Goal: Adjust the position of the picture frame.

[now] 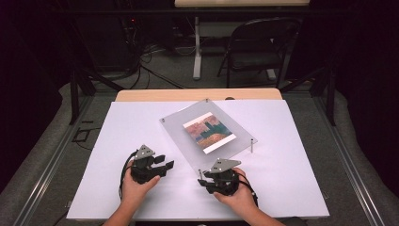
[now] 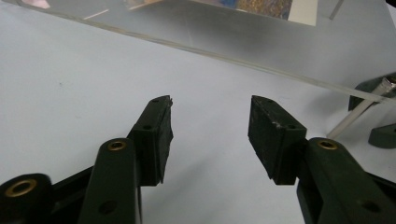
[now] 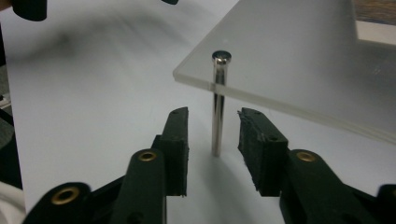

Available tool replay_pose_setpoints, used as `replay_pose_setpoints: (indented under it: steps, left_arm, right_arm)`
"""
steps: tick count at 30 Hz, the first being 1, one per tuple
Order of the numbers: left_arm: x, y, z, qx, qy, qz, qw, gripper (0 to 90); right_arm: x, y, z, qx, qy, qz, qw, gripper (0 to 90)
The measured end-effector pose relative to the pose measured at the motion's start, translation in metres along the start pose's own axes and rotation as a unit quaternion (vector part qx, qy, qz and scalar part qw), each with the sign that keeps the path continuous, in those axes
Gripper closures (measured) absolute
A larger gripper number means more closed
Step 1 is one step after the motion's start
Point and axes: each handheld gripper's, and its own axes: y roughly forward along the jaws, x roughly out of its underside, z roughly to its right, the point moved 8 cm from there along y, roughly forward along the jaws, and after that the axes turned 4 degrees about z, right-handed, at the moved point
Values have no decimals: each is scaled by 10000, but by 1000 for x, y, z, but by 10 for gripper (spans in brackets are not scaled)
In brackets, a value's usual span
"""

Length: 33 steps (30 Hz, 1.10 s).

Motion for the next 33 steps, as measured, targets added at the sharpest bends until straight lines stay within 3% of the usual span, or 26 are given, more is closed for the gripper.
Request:
replay_pose_setpoints:
  steps: [9, 12, 14, 16, 17, 23, 26, 33]
  left_arm:
    - [7, -2, 6, -116, -38, -140, 9998, 475]
    - [8, -2, 12, 7, -59, -107, 9999, 483]
    - [9, 0, 16, 60, -25, -89, 9999, 489]
    - [9, 1, 22, 247, -22, -78, 9997, 501]
    - [10, 2, 25, 326, 4, -79, 9994, 516]
    - [13, 9, 40, 543, 146, -162, 9983, 534]
    - [15, 14, 47, 572, 242, -214, 9978, 532]
    - [17, 21, 63, 674, 403, -258, 9966, 535]
  right_arm:
    - [10, -27, 8, 11, -13, -40, 10000, 538]
    - [13, -36, 12, 43, -134, -16, 9999, 530]
    - [12, -45, 18, 235, -249, 128, 9993, 531]
    - [11, -48, 19, 293, -243, 173, 9991, 532]
    - [8, -52, 23, 339, -184, 264, 9989, 532]
    - [9, -57, 32, 506, -58, 242, 9984, 555]
    - [8, -60, 36, 476, 153, 310, 9983, 569]
    - [10, -63, 41, 582, 207, 293, 9977, 579]
